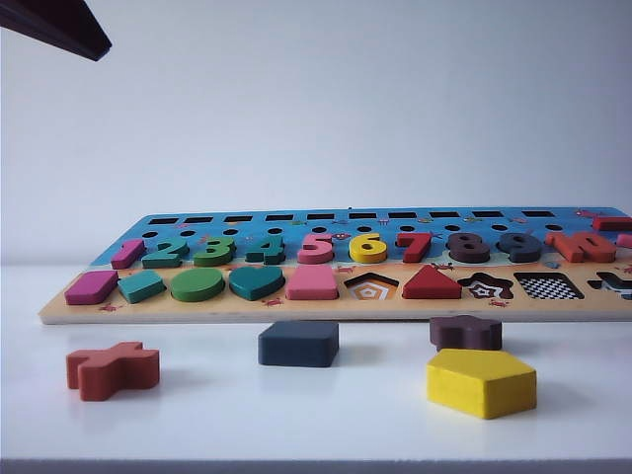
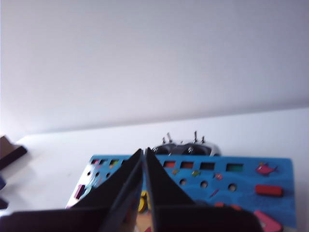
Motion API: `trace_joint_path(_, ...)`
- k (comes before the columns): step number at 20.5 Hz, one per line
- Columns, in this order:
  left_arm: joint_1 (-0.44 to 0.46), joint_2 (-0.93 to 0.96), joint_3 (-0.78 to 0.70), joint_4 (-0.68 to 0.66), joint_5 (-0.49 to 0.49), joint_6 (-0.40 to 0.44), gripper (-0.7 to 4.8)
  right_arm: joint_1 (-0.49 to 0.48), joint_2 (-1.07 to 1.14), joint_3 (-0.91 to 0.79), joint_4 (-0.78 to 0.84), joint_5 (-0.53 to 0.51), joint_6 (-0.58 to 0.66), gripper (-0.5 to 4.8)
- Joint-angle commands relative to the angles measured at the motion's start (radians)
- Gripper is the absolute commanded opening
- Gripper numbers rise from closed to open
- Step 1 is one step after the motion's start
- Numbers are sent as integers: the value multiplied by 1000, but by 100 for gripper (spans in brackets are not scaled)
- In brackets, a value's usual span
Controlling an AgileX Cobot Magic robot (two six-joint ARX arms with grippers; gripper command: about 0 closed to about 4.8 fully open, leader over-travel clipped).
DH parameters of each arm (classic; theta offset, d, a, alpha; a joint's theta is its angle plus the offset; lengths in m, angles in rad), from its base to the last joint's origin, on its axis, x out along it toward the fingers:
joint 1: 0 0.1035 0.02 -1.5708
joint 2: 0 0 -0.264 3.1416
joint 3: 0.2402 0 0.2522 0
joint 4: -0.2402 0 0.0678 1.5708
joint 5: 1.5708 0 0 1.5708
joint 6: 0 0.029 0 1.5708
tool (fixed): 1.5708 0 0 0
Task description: Insert the cube into the slot.
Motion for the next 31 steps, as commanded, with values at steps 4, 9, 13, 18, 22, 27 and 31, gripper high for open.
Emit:
trace_joint_path(4, 0, 66, 5, 89, 75, -4, 10, 4, 226, 206, -356, -300, -219, 33)
trace_joint_path(9, 2, 96, 3, 129, 79, -3, 10, 126, 370, 315, -503, -322, -444, 109)
trace_joint_path(13, 1, 102, -2, 129, 83, -3, 10, 365, 494, 399, -537, -188, -545, 202)
trace_joint_path(18, 1, 102, -3, 130, 85, -4, 10, 771, 734, 483, -576, 193, -613, 252)
trace_joint_path(22, 1, 102, -3, 130, 85, -4, 10, 926, 933, 514, -567, 328, -700, 255)
trace_joint_path(27, 2, 102, -3, 129, 85, -4, 10, 938, 1082, 513, -508, 328, -736, 312)
trace_joint_path(31, 2, 102, -3, 128, 85, -4, 10, 944, 1125, 513, -460, 310, -768, 356)
